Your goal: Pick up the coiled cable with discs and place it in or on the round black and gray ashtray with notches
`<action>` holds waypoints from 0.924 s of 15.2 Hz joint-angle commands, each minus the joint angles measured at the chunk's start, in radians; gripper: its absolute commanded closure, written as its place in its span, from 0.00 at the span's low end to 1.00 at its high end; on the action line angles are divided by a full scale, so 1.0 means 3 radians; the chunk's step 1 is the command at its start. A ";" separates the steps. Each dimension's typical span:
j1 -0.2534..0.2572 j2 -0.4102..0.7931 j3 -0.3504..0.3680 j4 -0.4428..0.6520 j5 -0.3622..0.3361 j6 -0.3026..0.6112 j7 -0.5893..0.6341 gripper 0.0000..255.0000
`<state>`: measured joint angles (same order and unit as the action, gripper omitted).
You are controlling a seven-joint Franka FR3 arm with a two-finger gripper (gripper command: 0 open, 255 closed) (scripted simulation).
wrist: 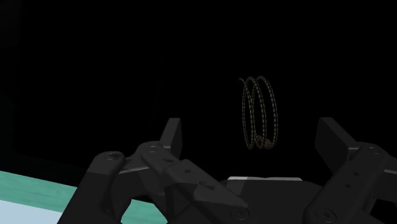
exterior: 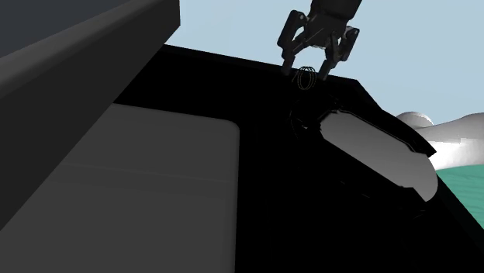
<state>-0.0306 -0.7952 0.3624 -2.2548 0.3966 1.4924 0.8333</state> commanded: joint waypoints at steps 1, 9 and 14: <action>0.0000 -0.0001 0.0001 -0.0002 0.0001 0.0002 0.0000 0.00; 0.0000 -0.0001 0.0000 -0.0002 0.0001 0.0001 0.0000 1.00; -0.0004 0.0014 -0.0008 0.0051 -0.0008 -0.0036 0.0009 1.00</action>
<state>-0.0305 -0.7945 0.3617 -2.2480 0.3962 1.4866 0.8355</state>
